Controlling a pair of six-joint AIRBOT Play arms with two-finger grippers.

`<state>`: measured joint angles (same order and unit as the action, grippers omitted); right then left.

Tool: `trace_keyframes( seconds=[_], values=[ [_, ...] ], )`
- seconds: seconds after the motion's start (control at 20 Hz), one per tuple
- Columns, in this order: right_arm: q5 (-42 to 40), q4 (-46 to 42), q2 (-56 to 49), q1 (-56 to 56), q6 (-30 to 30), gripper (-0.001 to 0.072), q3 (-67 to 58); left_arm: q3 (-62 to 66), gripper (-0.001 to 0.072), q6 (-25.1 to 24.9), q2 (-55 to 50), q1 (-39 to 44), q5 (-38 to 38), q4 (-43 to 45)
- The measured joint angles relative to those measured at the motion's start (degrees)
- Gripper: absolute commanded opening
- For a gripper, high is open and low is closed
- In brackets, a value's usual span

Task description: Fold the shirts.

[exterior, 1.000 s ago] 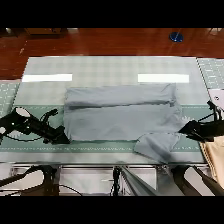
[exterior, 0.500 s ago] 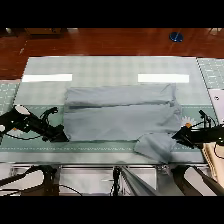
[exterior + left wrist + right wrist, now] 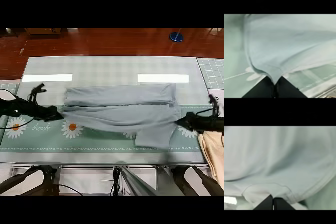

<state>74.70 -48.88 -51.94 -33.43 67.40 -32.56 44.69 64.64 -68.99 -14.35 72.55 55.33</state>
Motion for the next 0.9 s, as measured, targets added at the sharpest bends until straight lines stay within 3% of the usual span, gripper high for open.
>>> trace_keyframes(
  seconds=[0.2, 0.45, 0.9],
  values=[
    [-1.9, 3.2, 2.9, 0.1, 0.2, 0.0019, -8.3, 3.8, 0.0019, 0.2, 3.2, 0.1, 0.4, -3.7],
    [-6.2, 9.2, -3.3, 0.1, -1.6, 0.0019, -12.8, 6.4, 0.0019, 0.5, 1.8, 0.2, -3.6, -9.1],
    [-17.1, 14.2, -21.3, 7.1, -3.4, 0.0019, -22.5, 22.8, 0.0019, 2.7, -17.5, 2.7, -4.6, -11.8]
  ],
)
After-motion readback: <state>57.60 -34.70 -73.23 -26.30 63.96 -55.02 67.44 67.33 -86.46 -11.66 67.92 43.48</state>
